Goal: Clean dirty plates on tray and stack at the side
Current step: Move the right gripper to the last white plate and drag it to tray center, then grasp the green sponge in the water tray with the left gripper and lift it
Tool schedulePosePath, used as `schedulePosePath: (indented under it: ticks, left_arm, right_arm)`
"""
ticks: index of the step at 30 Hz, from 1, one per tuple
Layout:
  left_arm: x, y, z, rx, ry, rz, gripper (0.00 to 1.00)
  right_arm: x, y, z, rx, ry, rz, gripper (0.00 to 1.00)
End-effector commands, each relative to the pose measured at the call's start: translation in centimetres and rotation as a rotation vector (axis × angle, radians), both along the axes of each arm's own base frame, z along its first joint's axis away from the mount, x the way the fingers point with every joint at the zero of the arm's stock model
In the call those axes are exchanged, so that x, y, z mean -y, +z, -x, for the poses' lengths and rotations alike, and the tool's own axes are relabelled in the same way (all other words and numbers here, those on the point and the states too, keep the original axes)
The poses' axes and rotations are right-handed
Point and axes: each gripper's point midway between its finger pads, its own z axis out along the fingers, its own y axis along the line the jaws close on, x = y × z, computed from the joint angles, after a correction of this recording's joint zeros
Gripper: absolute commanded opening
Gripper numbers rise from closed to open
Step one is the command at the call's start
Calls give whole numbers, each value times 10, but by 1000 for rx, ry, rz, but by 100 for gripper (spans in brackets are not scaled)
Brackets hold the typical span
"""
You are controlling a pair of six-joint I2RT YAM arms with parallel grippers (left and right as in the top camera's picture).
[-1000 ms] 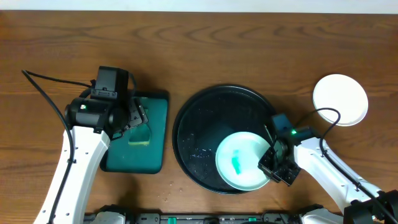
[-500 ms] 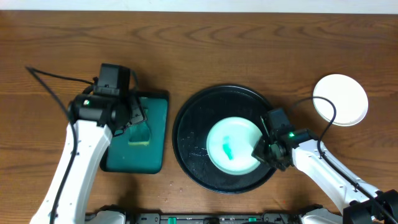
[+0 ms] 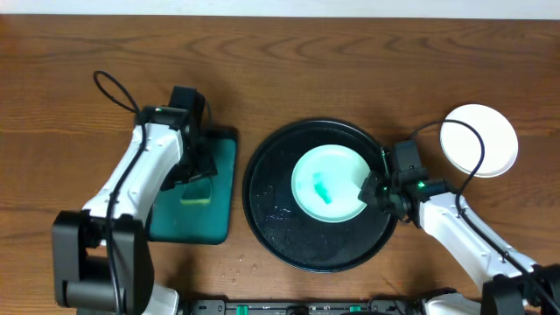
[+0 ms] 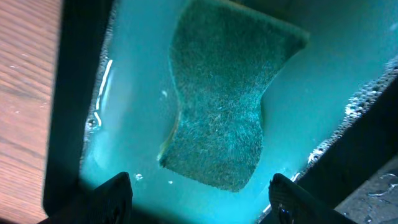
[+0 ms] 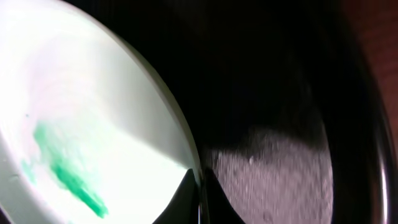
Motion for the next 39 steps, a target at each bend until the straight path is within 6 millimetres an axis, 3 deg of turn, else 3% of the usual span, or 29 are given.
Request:
schedulePosePath:
  ticks: [1,5,10,17,29,31,34,36,39]
  left_arm:
    - [1,2,-5,9,-12,8,71]
    - [2,2,-6,13,-22,10,67]
    - [2,0,-8,16,-22,10,54]
    - [2,-18,-12,-3,-29,7,54]
    - [1,-69,-3,-68,-28,-1,54]
    - [1,-75,-4,-69,-28,-1,45]
    - [1,-77,-6,-64,-28,-1,13]
    - [2,-76,-8,-56,-28,1,7]
    - [2,-76,-10,-49,-29,1,7]
  right_arm:
    - [3,-10,-4,-3,33,25,1]
    - [-6,-22,-9,-9,62,-8,1]
    - [-10,-40,-13,-33,63,-24,1]
    - [-12,-48,-12,-54,53,-38,1]
    - [-14,-47,-10,-63,58,-52,1]
    - [-17,-47,-9,-66,62,-65,1]
    - [-17,-47,-8,-69,63,-67,1]
    - [-17,-47,-8,-70,63,-67,1]
    - [-17,-47,-8,-73,62,-67,1]
